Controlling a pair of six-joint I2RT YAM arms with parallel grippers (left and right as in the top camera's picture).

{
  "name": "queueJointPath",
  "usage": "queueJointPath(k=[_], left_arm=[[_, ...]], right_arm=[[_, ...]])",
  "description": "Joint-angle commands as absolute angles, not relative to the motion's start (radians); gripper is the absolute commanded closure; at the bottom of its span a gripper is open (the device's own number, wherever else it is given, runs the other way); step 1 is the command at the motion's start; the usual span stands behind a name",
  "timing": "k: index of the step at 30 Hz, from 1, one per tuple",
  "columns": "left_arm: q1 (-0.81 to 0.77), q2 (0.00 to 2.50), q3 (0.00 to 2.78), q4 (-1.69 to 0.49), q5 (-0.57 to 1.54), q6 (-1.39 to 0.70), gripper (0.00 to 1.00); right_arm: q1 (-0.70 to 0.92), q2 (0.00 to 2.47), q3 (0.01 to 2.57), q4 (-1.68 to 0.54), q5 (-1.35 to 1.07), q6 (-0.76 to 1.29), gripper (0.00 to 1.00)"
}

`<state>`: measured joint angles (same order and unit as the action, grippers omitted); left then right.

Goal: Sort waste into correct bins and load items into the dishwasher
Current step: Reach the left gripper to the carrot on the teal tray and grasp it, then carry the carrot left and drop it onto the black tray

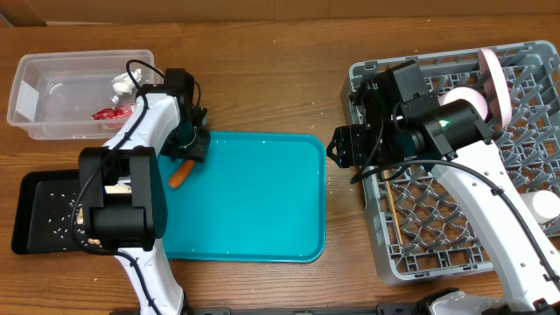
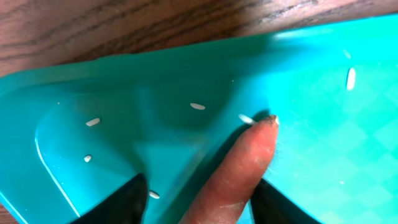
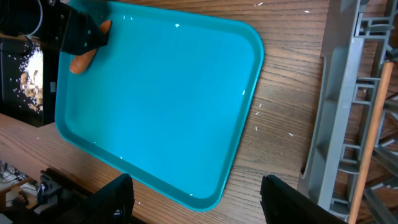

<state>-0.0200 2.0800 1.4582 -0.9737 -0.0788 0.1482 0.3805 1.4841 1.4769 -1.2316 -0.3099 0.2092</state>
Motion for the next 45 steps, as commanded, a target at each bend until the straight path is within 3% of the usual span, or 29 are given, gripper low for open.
queueJointPath(k=[1,6,9,14,19,27,35,45], left_arm=[[-0.021,2.12,1.434,-0.982,-0.085,0.115,0.56],[-0.021,2.12,1.435,-1.011,-0.086,0.1,0.66],[-0.021,2.12,1.435,-1.033,-0.085,0.096,0.8],[-0.021,2.12,1.435,-1.052,-0.085,0.096,0.83],[-0.021,2.12,1.444,-1.085,-0.085,0.073,0.95],[-0.021,2.085,1.608,-1.267,-0.104,-0.046,0.96],[0.005,1.864,1.6,-1.3,-0.123,-0.17,0.96],[0.307,1.717,1.577,-1.279,-0.146,-0.336,0.96]], right_arm=[[0.383,1.483,1.472,-1.228,-0.316,0.21,0.32],[0.383,1.483,1.472,-1.232,-0.316,0.21,0.32],[0.383,1.483,1.472,-1.232,-0.316,0.21,0.32],[0.383,1.483,1.472,-1.232,-0.316,0.21,0.32],[0.383,1.483,1.472,-1.232,-0.316,0.21,0.32],[0.383,1.483,1.472,-1.234,-0.316,0.21,0.32],[0.383,1.483,1.472,-1.247,-0.315,0.21,0.31],[0.383,1.483,1.472,-1.246,-0.304,0.209,0.32]])
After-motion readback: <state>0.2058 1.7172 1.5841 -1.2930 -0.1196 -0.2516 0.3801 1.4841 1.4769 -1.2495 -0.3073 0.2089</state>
